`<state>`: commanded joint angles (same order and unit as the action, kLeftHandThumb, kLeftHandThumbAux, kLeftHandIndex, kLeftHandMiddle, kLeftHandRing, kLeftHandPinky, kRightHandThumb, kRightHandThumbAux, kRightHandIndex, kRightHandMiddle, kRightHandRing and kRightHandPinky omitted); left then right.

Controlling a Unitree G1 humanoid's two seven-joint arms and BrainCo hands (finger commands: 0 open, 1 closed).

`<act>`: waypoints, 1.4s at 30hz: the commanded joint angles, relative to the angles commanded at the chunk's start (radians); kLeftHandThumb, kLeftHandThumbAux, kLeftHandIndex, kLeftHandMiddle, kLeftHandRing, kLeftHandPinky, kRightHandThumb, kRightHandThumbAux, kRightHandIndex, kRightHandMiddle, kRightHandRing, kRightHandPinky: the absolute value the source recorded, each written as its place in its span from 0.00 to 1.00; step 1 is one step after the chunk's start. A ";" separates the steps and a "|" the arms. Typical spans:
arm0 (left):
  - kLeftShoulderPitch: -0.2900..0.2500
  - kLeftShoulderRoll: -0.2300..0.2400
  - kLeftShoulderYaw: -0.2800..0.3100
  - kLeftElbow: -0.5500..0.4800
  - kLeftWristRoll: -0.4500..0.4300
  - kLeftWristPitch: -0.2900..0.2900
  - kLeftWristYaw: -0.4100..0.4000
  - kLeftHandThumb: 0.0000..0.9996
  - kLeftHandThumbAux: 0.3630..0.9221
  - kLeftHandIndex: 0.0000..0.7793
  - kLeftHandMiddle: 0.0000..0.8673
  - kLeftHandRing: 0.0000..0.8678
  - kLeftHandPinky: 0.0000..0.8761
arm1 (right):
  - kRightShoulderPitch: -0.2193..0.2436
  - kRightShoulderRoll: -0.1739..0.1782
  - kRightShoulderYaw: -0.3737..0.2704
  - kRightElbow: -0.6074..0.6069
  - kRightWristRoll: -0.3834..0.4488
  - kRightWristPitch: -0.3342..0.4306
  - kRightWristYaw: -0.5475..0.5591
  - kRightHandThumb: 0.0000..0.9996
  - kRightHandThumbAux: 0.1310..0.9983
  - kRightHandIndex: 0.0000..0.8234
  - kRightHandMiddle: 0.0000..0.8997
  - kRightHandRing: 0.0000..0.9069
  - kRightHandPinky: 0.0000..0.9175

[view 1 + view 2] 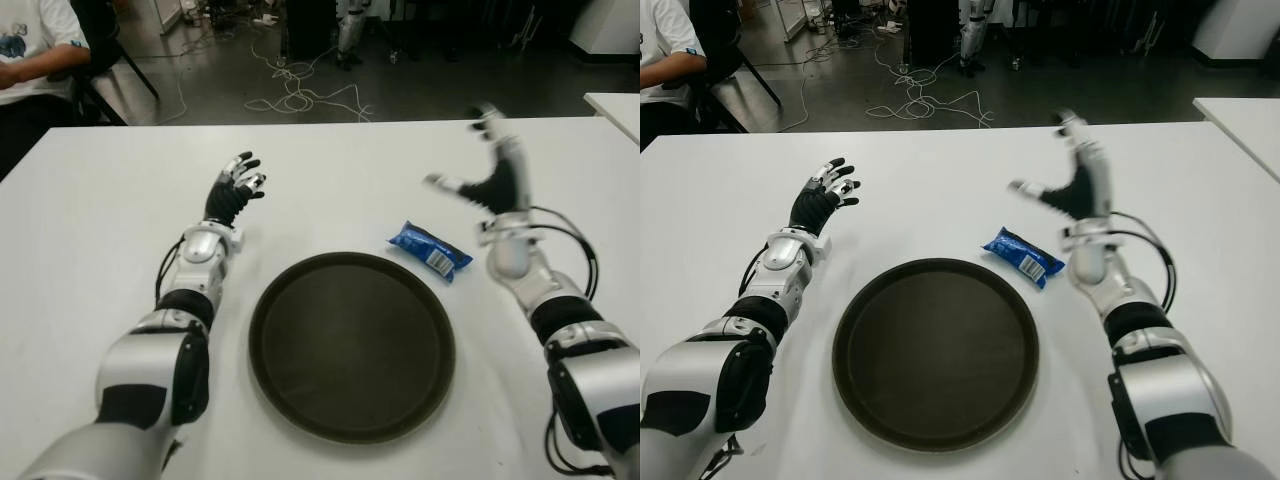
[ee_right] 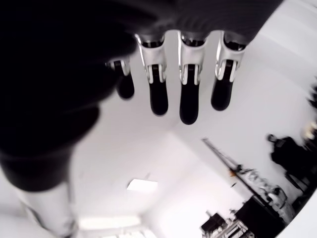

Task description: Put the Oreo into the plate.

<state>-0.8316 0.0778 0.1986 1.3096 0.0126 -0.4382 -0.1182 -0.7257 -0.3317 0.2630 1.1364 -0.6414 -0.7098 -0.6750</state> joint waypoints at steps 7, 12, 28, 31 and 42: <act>0.002 0.001 -0.003 -0.001 0.002 -0.005 -0.001 0.11 0.40 0.05 0.16 0.20 0.30 | -0.010 -0.044 0.122 -0.057 -0.095 0.171 0.210 0.00 0.68 0.12 0.17 0.20 0.20; 0.002 0.002 -0.002 -0.001 0.001 -0.003 -0.001 0.12 0.43 0.06 0.16 0.21 0.29 | 0.014 -0.075 0.177 -0.187 -0.125 0.305 0.420 0.00 0.61 0.12 0.16 0.17 0.16; 0.002 -0.001 0.012 -0.002 -0.011 -0.003 -0.007 0.14 0.45 0.06 0.17 0.21 0.29 | 0.086 -0.120 0.243 -0.493 -0.174 0.621 0.783 0.00 0.59 0.18 0.19 0.20 0.19; 0.002 0.000 0.013 -0.002 -0.011 -0.004 -0.007 0.13 0.44 0.06 0.17 0.21 0.30 | 0.099 -0.126 0.255 -0.557 -0.197 0.680 0.834 0.00 0.59 0.17 0.18 0.19 0.17; 0.004 0.005 0.002 -0.002 0.000 -0.010 -0.007 0.13 0.42 0.06 0.17 0.21 0.29 | 0.139 -0.132 0.269 -0.681 -0.255 0.794 0.905 0.00 0.60 0.16 0.16 0.17 0.16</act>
<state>-0.8278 0.0833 0.2007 1.3075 0.0121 -0.4483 -0.1250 -0.5869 -0.4638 0.5323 0.4556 -0.8967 0.0847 0.2300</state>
